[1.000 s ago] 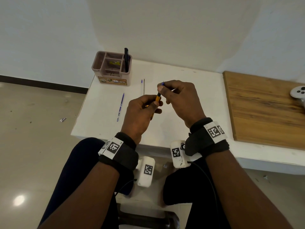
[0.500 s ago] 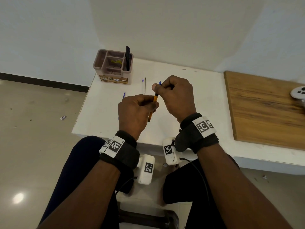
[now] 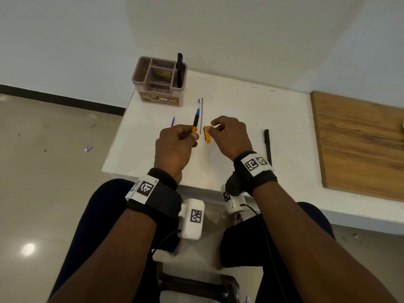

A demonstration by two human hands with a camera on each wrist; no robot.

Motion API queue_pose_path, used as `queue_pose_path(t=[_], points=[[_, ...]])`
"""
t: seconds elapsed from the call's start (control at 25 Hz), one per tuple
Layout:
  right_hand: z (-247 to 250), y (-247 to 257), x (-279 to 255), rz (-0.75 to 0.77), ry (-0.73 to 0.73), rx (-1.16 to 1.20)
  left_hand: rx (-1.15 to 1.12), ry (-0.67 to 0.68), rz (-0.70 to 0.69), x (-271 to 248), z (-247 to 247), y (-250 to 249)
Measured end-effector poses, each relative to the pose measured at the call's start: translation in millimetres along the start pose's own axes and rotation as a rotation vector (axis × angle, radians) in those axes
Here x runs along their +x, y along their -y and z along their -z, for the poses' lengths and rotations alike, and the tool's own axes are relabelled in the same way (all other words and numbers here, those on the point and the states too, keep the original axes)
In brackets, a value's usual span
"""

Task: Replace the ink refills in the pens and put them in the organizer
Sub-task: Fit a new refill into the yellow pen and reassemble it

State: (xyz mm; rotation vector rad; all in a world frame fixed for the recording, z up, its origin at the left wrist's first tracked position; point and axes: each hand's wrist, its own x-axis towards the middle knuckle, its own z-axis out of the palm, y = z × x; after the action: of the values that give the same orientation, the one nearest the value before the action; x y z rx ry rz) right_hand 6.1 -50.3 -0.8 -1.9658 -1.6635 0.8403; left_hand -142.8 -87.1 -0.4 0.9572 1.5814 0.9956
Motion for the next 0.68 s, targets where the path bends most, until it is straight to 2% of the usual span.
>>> queue_pose_path(t=[0.12, 0.2, 0.4, 0.48, 0.6, 0.68], points=[[-17.5, 3.3, 6.7, 0.029, 0.085, -0.216, 0.002, 0.016, 0.022, 2.0, 0.9, 1.8], [-23.3, 5.8, 9.3, 0.039, 0.075, -0.305, -0.003, 0.023, 0.023, 2.4, 1.0, 0.7], [-14.9, 7.0, 12.5, -0.047, 0.102, -0.272, 0.016, 0.087, 0.018, -4.0, -1.7, -5.9], [-3.3, 2.7, 11.3, -0.134, 0.069, -0.064, 0.016, 0.125, 0.009, -8.7, -2.5, -9.4], [24.9, 5.0, 0.7, -0.231, -0.086, 0.608, -0.001, 0.158, 0.008, -13.5, -3.7, -14.1], [46.9, 12.2, -8.7, -0.182, -0.123, 0.9, 0.002, 0.178, 0.001, -16.4, -6.5, -16.7]])
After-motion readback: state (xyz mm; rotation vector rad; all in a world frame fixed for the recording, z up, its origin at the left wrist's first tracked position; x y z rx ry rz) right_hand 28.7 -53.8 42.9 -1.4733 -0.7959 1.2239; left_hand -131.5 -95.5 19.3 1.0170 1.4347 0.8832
